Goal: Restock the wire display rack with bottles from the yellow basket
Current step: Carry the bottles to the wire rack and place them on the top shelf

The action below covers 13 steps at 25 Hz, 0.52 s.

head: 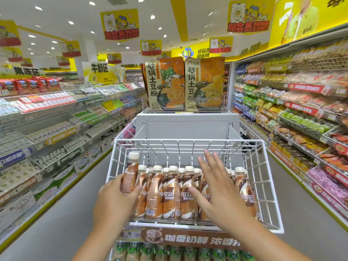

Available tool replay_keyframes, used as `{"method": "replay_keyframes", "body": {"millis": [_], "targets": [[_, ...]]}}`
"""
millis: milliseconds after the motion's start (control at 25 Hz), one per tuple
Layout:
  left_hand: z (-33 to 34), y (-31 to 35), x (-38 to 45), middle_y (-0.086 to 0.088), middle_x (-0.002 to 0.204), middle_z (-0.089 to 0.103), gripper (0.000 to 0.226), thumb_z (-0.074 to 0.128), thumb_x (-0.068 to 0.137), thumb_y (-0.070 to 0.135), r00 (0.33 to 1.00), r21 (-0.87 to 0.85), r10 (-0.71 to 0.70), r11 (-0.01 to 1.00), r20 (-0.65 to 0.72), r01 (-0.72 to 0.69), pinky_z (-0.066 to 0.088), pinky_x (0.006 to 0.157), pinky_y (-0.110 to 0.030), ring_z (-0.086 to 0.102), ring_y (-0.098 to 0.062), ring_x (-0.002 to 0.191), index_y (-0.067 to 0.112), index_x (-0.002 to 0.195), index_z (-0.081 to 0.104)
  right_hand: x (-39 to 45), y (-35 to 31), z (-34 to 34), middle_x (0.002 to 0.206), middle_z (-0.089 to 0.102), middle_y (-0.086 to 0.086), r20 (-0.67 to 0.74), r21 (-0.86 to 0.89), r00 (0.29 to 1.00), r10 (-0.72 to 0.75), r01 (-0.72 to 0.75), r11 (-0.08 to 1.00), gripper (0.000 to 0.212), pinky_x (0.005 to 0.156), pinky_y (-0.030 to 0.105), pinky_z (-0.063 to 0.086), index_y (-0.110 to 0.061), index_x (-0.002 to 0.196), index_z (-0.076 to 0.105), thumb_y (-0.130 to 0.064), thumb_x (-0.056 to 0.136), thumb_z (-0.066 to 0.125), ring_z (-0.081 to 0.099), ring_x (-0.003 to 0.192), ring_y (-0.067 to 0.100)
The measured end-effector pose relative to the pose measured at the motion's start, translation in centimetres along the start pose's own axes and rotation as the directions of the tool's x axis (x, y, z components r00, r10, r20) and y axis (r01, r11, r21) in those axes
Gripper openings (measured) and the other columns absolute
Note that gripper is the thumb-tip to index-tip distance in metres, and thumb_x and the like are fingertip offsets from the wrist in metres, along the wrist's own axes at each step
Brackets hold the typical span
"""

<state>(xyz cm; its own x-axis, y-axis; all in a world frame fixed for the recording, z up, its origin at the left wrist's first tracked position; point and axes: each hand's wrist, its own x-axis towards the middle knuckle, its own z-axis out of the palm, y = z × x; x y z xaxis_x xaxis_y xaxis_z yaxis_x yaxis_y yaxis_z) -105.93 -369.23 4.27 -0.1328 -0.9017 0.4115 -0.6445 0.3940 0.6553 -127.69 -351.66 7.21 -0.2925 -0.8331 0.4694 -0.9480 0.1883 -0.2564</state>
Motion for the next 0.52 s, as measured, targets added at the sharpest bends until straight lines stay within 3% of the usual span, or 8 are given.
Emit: {"method": "replay_keyframes", "body": {"millis": [120, 200, 360, 520], "targets": [[0.5, -1.5, 0.9, 0.011, 0.088, 0.064, 0.038, 0.068, 0.08, 0.065, 1.0, 0.055, -0.023, 0.998, -0.008, 0.023, 0.059, 0.068, -0.04, 0.063, -0.023, 0.094, 0.033, 0.101, 0.066, -0.6, 0.1, 0.6, 0.159, -0.042, -0.02, -0.04, -0.067, 0.999, 0.023, -0.025, 0.997, 0.079, 0.119, 0.036, -0.008, -0.04, 0.159, -0.018, -0.067, 0.101, 0.028, -0.04, 0.147, 0.005], [1.0, -1.9, 1.2, 0.009, 0.078, 0.06, 0.037, 0.065, 0.082, 0.067, 1.0, 0.102, -0.025, 0.995, 0.007, 0.024, 0.056, 0.06, -0.038, 0.061, -0.024, 0.086, 0.031, 0.085, 0.058, -0.9, 0.6, 1.3, 0.16, -0.041, -0.017, -0.053, -0.1, 0.998, 0.035, -0.04, 0.994, 0.078, 0.119, 0.036, -0.01, -0.042, 0.157, -0.021, -0.067, 0.101, 0.027, -0.038, 0.149, 0.008], [1.9, -2.4, 1.7, 0.006, 0.084, 0.061, 0.041, 0.071, 0.085, 0.052, 1.0, 0.2, -0.002, 0.98, 0.022, -0.002, 0.047, 0.057, -0.033, 0.058, -0.026, 0.093, 0.027, 0.112, 0.055, -1.2, 1.7, 3.3, 0.167, -0.032, -0.008, -0.071, -0.181, 0.993, 0.092, -0.104, 0.978, 0.076, 0.126, 0.045, -0.004, -0.038, 0.162, -0.009, -0.069, 0.1, 0.022, -0.032, 0.153, 0.016], [2.7, -2.7, 2.0, 0.001, 0.087, 0.06, 0.04, 0.072, 0.087, 0.045, 0.999, 0.262, 0.013, 0.965, 0.044, -0.024, 0.048, 0.056, -0.035, 0.058, -0.027, 0.094, 0.019, 0.113, 0.055, -1.5, 2.2, 4.8, 0.169, -0.026, -0.001, -0.061, -0.251, 0.987, 0.147, -0.158, 0.955, 0.079, 0.124, 0.046, -0.009, -0.031, 0.164, -0.004, -0.072, 0.098, 0.012, -0.029, 0.154, 0.021]]}}
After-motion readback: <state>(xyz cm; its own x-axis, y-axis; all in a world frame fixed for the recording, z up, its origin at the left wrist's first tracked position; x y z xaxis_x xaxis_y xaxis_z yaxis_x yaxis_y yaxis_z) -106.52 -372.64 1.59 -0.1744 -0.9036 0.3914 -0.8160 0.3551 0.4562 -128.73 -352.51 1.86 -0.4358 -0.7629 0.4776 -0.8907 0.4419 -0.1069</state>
